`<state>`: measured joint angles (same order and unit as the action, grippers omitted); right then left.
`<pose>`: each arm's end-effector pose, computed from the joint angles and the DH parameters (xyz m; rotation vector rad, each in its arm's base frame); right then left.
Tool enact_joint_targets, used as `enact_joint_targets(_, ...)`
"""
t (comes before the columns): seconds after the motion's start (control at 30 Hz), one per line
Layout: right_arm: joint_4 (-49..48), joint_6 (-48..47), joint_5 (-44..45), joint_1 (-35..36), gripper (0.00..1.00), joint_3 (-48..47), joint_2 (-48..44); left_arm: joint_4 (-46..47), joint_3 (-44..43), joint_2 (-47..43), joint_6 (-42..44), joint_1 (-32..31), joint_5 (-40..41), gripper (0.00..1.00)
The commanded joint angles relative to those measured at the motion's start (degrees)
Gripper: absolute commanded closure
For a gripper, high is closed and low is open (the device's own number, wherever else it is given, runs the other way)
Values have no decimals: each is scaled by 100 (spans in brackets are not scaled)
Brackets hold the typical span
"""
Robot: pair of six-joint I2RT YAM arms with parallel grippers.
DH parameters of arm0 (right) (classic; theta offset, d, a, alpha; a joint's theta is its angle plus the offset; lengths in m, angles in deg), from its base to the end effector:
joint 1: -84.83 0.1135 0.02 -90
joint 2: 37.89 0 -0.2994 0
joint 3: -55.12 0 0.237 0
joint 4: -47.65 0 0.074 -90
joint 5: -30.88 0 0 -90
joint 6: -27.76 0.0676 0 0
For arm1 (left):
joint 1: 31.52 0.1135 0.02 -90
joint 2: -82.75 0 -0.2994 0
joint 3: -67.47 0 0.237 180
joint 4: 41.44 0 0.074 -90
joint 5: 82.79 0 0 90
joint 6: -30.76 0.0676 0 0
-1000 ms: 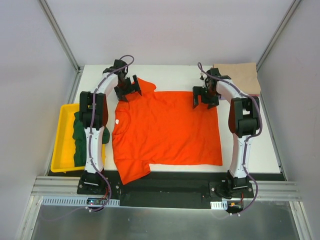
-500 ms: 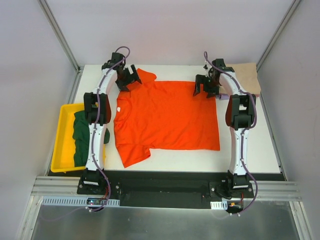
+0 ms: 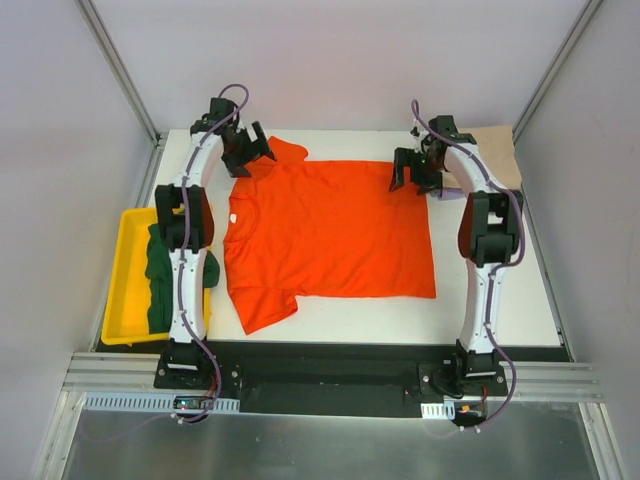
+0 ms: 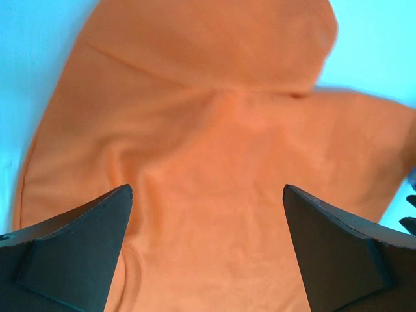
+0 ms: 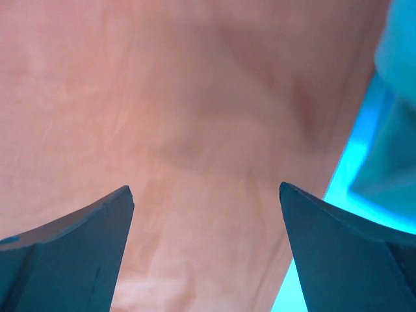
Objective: Fold and stack the t-shirts
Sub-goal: Flatten out the tshirt, then grap the side of the flattened tshirt closest away from the robot with both arms
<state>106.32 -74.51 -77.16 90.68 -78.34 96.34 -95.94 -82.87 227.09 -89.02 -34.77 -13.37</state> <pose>0.5312 0.0755 0.2058 -0.5147 2.5200 0.3680 0.5876 -0.0572 0.2100 -0.3995 2.4319 -0.6927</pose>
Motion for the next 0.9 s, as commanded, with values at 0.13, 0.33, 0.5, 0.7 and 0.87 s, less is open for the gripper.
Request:
enact_joint_targets(0.13,-1103,576,266,145,4,3060,-3374,19,2550,-3268,500,-615,562,1)
enact_joint_targets(0.33,-1632,1148,749,145,4,5452,-5379,362,5538,-5280,280,-1704,1600,1)
enact_joint_targets(0.5,-1659,1166,995,145,4,6684,-6522,459,7491,-6950,-405,-2460,2022,1)
enact_joint_targets(0.7,-1623,1034,1356,127,4,7248,-7297,293,9513,-8490,-1274,-2866,1893,2)
enact_joint_targets(0.87,-1703,999,1470,127,4,7293,-7236,213,10482,-9291,-1706,-2945,1802,9)
